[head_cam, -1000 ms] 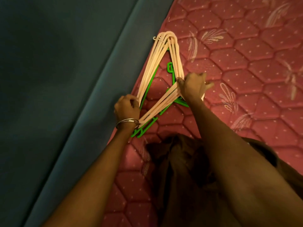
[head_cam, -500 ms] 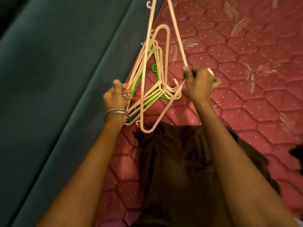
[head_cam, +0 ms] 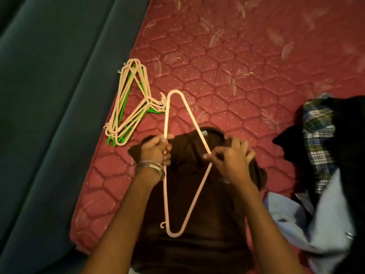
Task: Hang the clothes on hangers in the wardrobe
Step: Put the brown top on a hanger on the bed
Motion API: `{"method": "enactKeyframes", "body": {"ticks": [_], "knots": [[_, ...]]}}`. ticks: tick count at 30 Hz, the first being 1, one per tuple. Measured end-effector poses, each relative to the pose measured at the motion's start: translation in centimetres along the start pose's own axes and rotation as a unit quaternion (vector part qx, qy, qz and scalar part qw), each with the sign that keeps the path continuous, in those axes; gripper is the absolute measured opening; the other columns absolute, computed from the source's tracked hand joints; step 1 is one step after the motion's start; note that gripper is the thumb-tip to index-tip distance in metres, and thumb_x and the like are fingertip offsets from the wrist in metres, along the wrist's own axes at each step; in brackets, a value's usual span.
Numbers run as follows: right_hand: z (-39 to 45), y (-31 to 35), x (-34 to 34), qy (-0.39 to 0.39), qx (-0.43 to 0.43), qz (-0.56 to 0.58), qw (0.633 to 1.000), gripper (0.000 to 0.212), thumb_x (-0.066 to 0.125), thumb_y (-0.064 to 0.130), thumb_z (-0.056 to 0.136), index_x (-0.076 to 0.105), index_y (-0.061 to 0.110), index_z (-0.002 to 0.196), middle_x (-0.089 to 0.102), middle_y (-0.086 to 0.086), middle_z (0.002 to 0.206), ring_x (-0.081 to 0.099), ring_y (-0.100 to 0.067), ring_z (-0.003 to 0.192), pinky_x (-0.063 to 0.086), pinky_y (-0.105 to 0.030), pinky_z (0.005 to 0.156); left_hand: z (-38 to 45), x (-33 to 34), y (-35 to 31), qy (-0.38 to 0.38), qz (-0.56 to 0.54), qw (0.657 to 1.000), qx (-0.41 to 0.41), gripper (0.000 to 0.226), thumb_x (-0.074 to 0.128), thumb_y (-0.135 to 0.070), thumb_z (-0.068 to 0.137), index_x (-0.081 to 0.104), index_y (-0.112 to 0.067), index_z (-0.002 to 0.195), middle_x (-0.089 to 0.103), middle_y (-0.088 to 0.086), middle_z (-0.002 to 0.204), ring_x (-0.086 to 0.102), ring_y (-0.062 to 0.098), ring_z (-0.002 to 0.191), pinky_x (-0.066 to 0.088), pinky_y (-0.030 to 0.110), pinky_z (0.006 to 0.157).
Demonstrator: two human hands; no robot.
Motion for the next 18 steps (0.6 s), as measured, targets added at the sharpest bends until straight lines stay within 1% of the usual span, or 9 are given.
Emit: {"method": "enactKeyframes", "body": {"ticks": [2,4,5,6,8,9,12,15,18], "knots": [[-2.0,-2.7,-0.9,-0.028,0.011,0.031,0.999,0.035,0.067,0.066,0.069,0.07,0.039,0.093,0.035,-0.003,0.143,0.022,-0.029,0.13,0.02,-0.051,0.105,-1.9,0.8,1.2,0.002,-0.002,1.0,0.017,0.029,0.035,-0.006,0.101,0.06,-0.011,0.087,0.04,0.0,0.055,0.026,0.001,0.032,0.021,0.01,0.034],[-3.7,-5.9,-1.9,-0.093,0.067,0.136,0.984,0.067,0.078,0.057,0.063,0.057,0.035,0.123,0.041,-0.008,0.14,0.034,-0.031,0.129,0.033,-0.051,0.105,-3.0,0.7,2.2,-0.032,-0.03,0.999,0.027,0.03,0.035,-0.007,0.101,0.06,-0.011,0.086,0.04,-0.002,0.053,0.026,0.001,0.032,0.021,0.01,0.035],[-4.5,-7.8,-1.9,-0.115,0.111,0.255,0.953,0.083,0.084,0.048,0.063,0.046,0.03,0.135,0.046,-0.008,0.136,0.044,-0.029,0.124,0.043,-0.05,0.099,-3.4,0.6,2.7,-0.054,-0.055,0.997,0.026,0.03,0.035,-0.007,0.101,0.06,-0.011,0.085,0.04,-0.003,0.051,0.026,0.001,0.032,0.021,0.01,0.035],[-5.0,-9.1,-0.9,-0.103,0.156,0.405,0.895,0.09,0.086,0.036,0.066,0.037,0.026,0.141,0.051,-0.008,0.131,0.053,-0.027,0.117,0.052,-0.046,0.088,-3.6,0.6,3.1,-0.073,-0.083,0.994,0.024,0.03,0.035,-0.007,0.101,0.059,-0.011,0.085,0.041,-0.003,0.05,0.026,0.001,0.031,0.022,0.01,0.034],[-6.0,-8.3,2.2,0.015,0.205,0.611,0.765,0.075,0.076,0.011,0.077,0.036,0.016,0.141,0.063,-0.014,0.115,0.066,-0.029,0.097,0.058,-0.041,0.07,-3.8,1.2,3.7,-0.084,-0.116,0.99,0.015,0.029,0.034,-0.006,0.101,0.058,-0.011,0.086,0.04,-0.004,0.049,0.027,0.001,0.031,0.023,0.01,0.034],[-6.1,-7.0,2.9,0.073,0.201,0.639,0.739,0.062,0.069,0.005,0.082,0.041,0.011,0.137,0.068,-0.018,0.107,0.069,-0.032,0.088,0.059,-0.043,0.068,-3.9,1.8,3.9,-0.076,-0.118,0.99,0.011,0.029,0.034,-0.006,0.101,0.058,-0.01,0.086,0.041,-0.004,0.048,0.027,0.001,0.031,0.023,0.01,0.035],[-5.3,-5.6,2.2,0.099,0.175,0.667,0.717,0.036,0.061,0.009,0.089,0.053,0.013,0.124,0.071,-0.021,0.097,0.07,-0.035,0.077,0.059,-0.041,0.068,-3.9,3.6,4.5,-0.053,-0.101,0.993,0.006,0.029,0.034,-0.006,0.101,0.059,-0.01,0.087,0.042,-0.005,0.047,0.029,0.002,0.032,0.023,0.01,0.037],[-3.6,-6.8,1.8,0.096,0.217,0.734,0.637,0.027,0.06,0.016,0.091,0.057,0.015,0.118,0.071,-0.02,0.096,0.071,-0.033,0.084,0.06,-0.044,0.07,-3.5,4.2,4.5,-0.052,-0.086,0.995,0.009,0.028,0.036,-0.006,0.1,0.061,-0.01,0.087,0.044,-0.003,0.05,0.033,0.004,0.036,0.026,0.013,0.039],[-2.5,-7.5,2.0,0.16,0.227,0.704,0.654,0.027,0.061,0.018,0.088,0.063,0.005,0.111,0.071,-0.019,0.1,0.071,-0.033,0.091,0.058,-0.053,0.074,-3.0,4.3,4.4,-0.047,-0.066,0.997,0.007,0.027,0.04,-0.006,0.099,0.064,-0.011,0.089,0.054,-0.002,0.053,0.046,0.009,0.045,0.041,0.02,0.044]]}}
Point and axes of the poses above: each hand's wrist, its own z-axis towards the middle knuckle, its own x-axis out of the palm, y = z × x, the point moved 10 cm from there along z, towards the middle knuckle
